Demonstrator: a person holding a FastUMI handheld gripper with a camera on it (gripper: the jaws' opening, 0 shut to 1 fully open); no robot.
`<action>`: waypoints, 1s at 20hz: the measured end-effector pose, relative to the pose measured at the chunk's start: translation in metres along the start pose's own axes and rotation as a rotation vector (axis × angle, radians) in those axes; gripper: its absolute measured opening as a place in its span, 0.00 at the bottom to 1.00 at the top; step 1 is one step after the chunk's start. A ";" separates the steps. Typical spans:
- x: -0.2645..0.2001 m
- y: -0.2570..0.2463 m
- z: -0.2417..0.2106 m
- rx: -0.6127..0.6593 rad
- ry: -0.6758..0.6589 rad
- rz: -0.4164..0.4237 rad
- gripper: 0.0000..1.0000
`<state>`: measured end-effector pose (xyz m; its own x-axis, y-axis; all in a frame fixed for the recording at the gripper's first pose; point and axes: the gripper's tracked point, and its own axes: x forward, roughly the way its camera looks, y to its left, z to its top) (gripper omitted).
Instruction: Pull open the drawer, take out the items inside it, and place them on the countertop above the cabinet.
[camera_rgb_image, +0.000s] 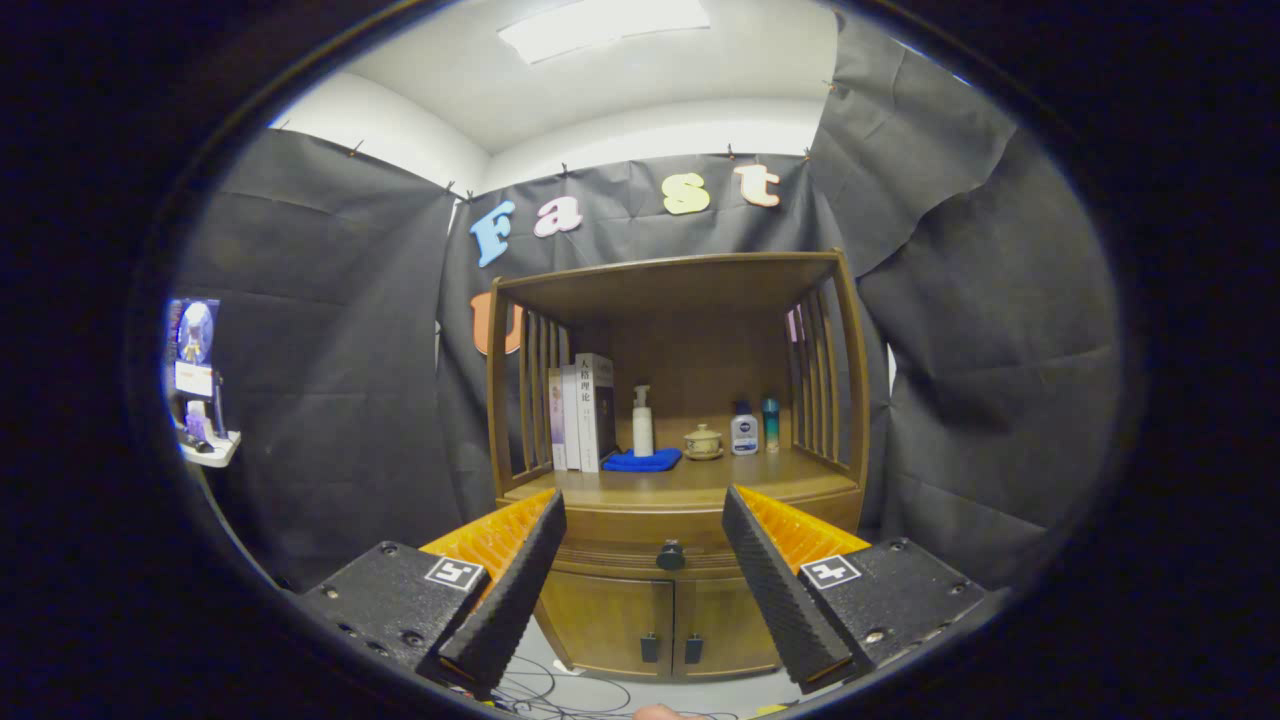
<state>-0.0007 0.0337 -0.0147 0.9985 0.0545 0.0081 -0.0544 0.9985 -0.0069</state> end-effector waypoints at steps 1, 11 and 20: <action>0.002 0.000 0.000 0.001 0.001 -0.006 1.00; 0.030 -0.004 -0.028 0.015 0.068 -0.030 1.00; 0.108 -0.017 -0.083 -0.007 0.141 -0.055 1.00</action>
<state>0.1091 0.0220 -0.0969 0.9913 -0.0023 -0.1316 0.0000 0.9999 -0.0169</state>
